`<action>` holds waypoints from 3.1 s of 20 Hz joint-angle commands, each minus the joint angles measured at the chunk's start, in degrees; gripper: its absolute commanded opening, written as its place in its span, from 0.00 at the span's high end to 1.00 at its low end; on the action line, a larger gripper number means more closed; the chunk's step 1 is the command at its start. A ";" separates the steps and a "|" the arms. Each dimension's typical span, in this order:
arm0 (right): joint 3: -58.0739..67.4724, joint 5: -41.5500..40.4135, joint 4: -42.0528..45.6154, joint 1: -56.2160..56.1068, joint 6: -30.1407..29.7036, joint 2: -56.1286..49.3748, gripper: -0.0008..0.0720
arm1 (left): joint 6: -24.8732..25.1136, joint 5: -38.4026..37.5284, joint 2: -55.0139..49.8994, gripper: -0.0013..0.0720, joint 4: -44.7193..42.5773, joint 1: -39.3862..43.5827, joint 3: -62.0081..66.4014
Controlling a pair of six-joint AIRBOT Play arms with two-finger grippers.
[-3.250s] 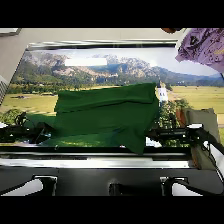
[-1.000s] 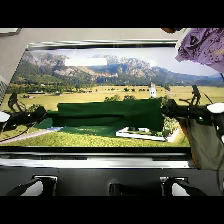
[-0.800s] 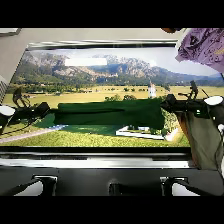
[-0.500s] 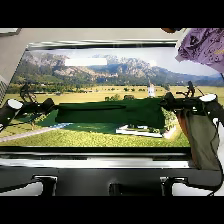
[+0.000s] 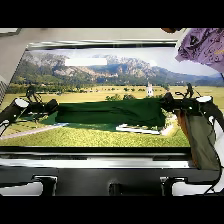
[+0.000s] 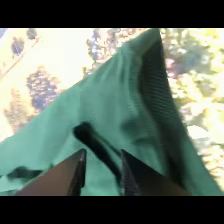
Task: Fold the clothes and pants, and hang the long-sleeved shirts on hangers.
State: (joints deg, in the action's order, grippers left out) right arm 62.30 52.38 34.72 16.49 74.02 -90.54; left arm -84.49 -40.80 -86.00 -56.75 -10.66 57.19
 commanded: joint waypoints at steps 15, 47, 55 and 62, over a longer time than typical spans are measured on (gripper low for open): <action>20.57 22.34 14.08 8.92 5.49 -6.21 0.29 | -0.22 -16.13 1.68 0.16 0.63 -0.68 15.37; 20.61 26.99 14.62 -3.10 7.50 -6.97 0.94 | -3.76 -10.23 -0.90 0.96 1.75 8.83 15.37; 20.72 28.68 24.33 -3.10 15.89 8.04 0.94 | -4.94 0.13 -12.17 0.96 13.33 29.53 18.82; 24.90 32.98 27.34 -3.10 19.50 11.87 0.94 | -6.40 -1.86 -25.64 0.96 19.58 41.88 34.53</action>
State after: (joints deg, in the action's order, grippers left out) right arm 85.10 83.22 60.29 13.43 91.37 -79.81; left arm -89.82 -41.71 -106.28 -39.99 26.50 85.34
